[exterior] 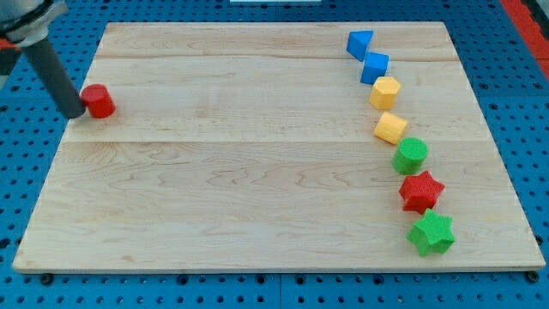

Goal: Slide the red circle slightly to the right side of the board

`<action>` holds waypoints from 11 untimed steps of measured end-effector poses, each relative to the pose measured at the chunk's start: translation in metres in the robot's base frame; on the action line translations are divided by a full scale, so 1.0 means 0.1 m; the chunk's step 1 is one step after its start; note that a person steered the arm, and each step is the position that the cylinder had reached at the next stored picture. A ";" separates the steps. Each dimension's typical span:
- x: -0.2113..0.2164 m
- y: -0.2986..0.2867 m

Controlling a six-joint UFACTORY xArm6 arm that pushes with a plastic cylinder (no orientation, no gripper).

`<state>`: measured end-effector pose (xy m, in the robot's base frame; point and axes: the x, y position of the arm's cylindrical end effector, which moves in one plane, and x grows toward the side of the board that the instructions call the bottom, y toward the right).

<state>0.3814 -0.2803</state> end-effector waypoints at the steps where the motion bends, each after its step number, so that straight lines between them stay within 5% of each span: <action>1: -0.34 0.28; 3: -0.72 0.30; 7: -0.22 0.33; 11: -1.04 2.21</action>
